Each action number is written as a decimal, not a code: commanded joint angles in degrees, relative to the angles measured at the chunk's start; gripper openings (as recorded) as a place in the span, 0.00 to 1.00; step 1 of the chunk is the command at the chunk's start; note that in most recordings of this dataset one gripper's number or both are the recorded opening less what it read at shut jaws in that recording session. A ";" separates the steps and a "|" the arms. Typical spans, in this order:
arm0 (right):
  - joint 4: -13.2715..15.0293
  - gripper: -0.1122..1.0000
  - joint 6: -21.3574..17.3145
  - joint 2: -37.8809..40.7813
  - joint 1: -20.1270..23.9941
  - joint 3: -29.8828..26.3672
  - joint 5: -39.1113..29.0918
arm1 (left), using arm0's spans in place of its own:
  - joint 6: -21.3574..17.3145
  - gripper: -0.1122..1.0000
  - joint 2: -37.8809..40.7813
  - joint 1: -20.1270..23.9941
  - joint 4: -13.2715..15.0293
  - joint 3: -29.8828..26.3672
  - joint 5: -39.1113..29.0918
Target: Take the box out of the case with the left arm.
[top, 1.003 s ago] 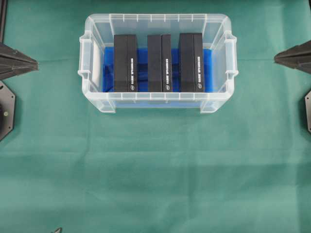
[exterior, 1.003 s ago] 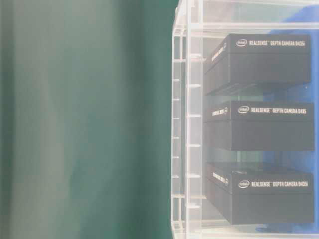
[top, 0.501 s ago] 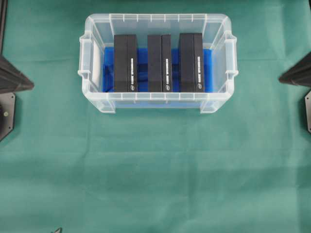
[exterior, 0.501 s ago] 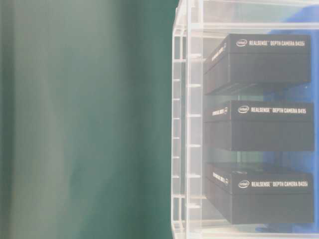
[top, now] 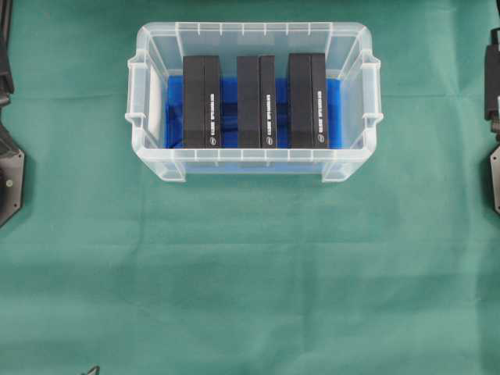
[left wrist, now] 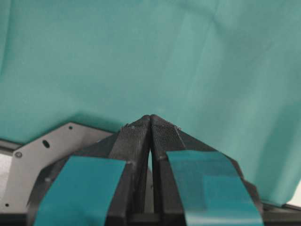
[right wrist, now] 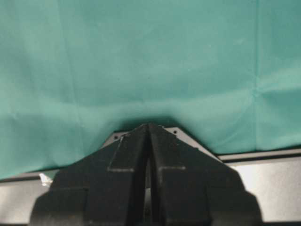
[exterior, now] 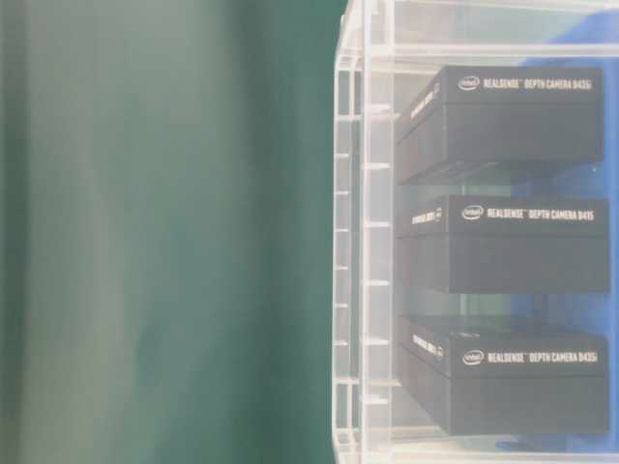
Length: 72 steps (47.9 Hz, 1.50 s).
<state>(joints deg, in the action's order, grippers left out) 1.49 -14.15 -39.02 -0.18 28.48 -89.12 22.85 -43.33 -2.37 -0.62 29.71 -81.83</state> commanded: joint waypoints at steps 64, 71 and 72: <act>1.14 0.10 -0.09 -0.18 -0.09 -1.32 -0.09 | 48.96 0.11 -1.23 16.88 -1.76 -1.14 -6.15; 1.58 0.10 -0.09 -0.18 -0.09 -1.41 -0.09 | 42.63 0.11 -1.23 22.59 -1.32 -1.14 -6.15; 1.67 0.10 -0.09 -0.18 -0.09 -1.32 -0.09 | 42.10 0.11 -1.14 23.03 -1.23 -1.14 -6.15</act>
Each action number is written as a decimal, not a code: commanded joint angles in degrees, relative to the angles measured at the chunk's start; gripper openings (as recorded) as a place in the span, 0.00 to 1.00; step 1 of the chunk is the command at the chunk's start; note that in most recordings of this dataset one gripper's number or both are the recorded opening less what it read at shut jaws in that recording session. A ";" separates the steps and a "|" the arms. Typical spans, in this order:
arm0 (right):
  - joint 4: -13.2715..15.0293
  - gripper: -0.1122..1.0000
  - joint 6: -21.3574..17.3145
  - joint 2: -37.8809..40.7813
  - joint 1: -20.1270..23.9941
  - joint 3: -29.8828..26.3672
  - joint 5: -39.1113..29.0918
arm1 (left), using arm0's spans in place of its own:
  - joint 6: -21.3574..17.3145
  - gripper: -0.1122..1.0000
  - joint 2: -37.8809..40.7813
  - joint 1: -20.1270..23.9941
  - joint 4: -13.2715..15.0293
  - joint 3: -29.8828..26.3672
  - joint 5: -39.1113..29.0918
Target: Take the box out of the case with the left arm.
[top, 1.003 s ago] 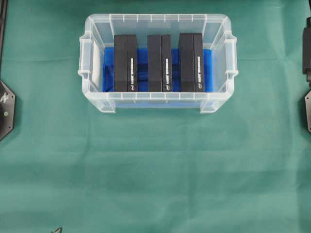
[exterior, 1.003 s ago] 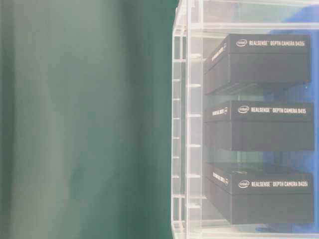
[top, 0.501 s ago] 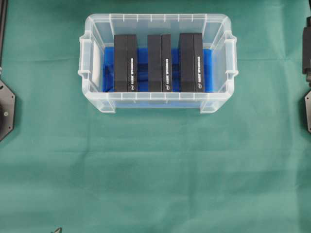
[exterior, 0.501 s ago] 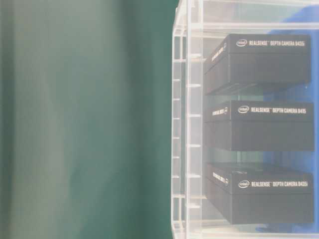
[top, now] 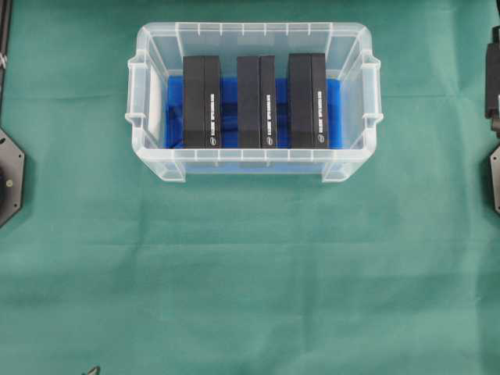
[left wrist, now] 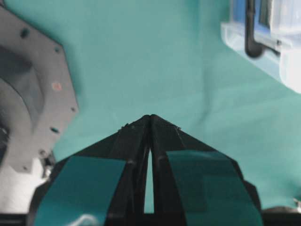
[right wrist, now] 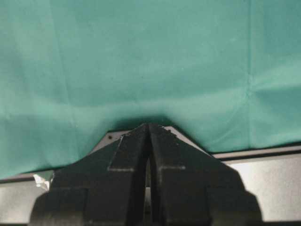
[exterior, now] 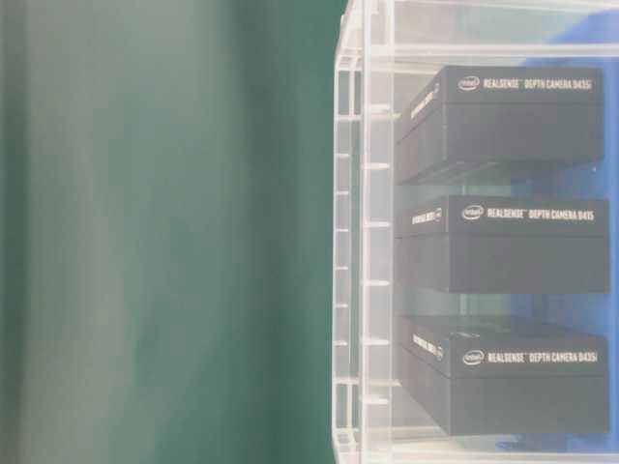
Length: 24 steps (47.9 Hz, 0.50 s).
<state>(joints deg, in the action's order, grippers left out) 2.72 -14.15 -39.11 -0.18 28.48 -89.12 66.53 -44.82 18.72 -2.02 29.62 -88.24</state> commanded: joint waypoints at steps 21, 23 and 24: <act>1.32 0.10 -0.09 0.00 -0.09 -1.32 -0.09 | -4.66 0.11 0.35 3.78 0.44 -0.62 0.18; 1.32 0.10 -0.18 0.00 -0.09 -1.41 -0.09 | -5.10 0.12 0.35 3.60 0.44 -0.44 0.00; 1.32 0.10 -0.09 0.00 -0.09 -1.41 -0.09 | -5.45 0.13 0.35 3.52 0.44 -0.35 0.09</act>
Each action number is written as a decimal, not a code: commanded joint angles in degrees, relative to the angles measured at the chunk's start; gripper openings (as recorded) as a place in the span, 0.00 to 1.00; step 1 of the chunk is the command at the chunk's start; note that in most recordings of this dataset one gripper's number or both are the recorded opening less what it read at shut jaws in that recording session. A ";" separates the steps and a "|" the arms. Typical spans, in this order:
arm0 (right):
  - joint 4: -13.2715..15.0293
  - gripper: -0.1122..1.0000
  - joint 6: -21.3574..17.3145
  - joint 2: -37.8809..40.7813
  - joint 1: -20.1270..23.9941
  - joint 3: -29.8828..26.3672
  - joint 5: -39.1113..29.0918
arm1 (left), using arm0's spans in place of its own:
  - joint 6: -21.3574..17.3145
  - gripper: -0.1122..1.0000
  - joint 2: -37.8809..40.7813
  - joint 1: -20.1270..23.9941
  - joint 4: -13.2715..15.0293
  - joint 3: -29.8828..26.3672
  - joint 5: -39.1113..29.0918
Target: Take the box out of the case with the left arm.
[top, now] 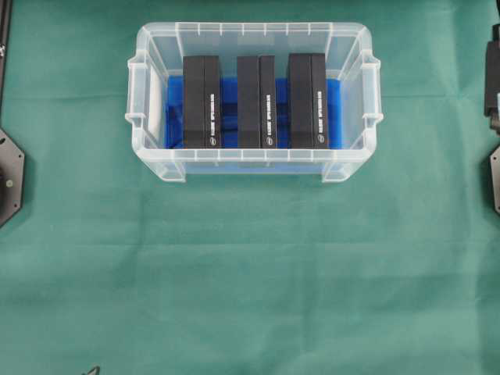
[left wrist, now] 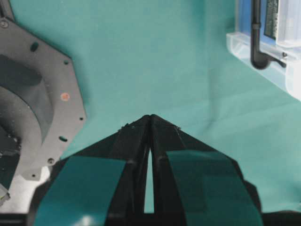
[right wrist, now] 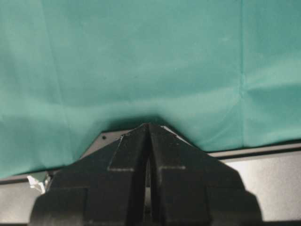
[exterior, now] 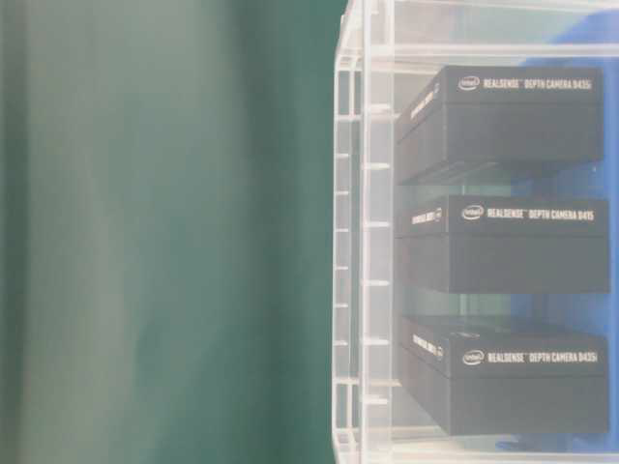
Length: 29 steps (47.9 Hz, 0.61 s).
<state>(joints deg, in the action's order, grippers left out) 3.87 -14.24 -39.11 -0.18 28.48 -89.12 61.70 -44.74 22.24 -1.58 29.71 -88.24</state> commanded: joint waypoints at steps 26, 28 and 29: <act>0.18 0.10 -0.09 0.00 -0.09 -1.32 -0.09 | -0.88 0.98 5.98 0.62 0.09 -2.20 0.09; 0.18 0.10 -0.09 0.00 -0.18 -1.32 -0.09 | -0.88 0.98 5.98 0.70 0.00 -2.20 0.09; 0.18 0.10 -0.09 0.00 -0.09 -1.41 -0.09 | -0.88 0.98 5.98 0.70 0.00 -2.20 0.09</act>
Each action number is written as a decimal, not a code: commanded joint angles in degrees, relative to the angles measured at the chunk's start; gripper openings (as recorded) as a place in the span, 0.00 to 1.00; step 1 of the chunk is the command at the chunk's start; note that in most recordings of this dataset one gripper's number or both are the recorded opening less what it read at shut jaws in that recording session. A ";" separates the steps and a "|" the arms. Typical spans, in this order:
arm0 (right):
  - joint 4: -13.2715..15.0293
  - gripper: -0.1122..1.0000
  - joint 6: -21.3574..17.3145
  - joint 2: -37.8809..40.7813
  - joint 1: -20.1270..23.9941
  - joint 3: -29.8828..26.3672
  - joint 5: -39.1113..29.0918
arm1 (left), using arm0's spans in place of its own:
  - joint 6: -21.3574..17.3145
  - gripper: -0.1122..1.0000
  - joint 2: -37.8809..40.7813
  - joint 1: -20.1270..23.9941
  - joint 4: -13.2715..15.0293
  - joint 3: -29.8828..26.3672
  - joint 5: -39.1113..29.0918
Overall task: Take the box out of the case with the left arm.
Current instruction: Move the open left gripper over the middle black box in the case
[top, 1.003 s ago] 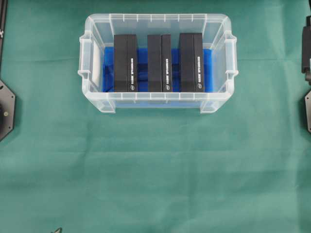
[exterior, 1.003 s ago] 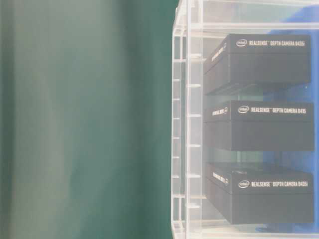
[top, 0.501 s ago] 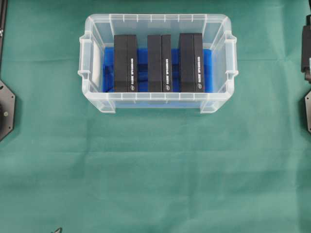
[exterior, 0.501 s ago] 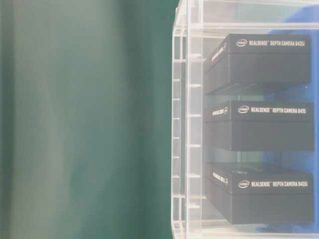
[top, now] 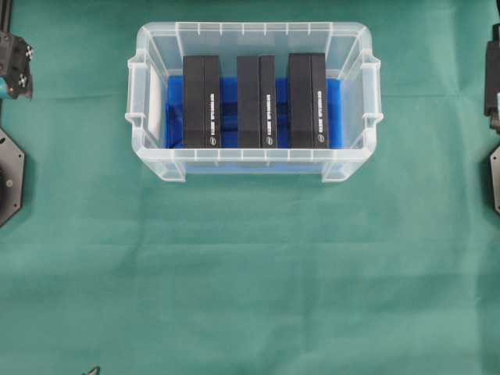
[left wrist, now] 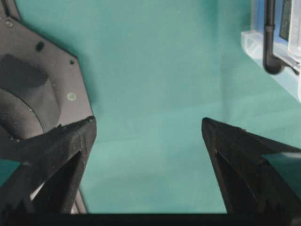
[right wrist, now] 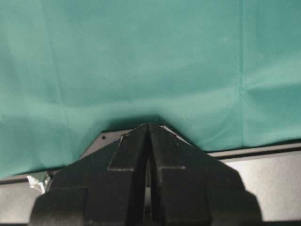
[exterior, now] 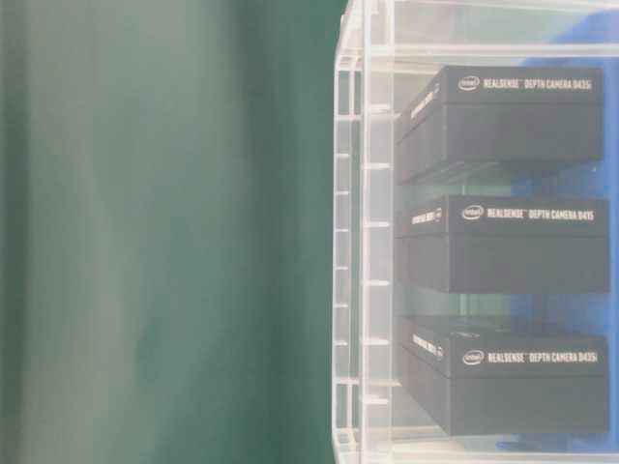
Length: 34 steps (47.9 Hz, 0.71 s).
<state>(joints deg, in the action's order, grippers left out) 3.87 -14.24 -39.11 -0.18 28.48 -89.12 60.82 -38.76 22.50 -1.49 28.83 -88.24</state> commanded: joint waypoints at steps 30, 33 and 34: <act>0.18 0.10 -0.44 0.00 -0.09 -1.32 -0.09 | 1.76 0.98 1.23 -0.53 0.35 -1.93 0.35; 0.18 0.10 -0.44 -0.09 -0.09 -1.41 -0.09 | 2.11 0.98 1.58 -0.79 0.35 -2.02 0.35; 0.18 0.10 -0.44 -0.09 -0.09 -1.32 -0.09 | 2.29 0.98 1.76 -0.88 0.35 -2.29 0.35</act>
<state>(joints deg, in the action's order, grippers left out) 3.96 -14.59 -39.11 -0.18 28.48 -89.12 62.93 -37.35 22.06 -1.23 28.21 -88.07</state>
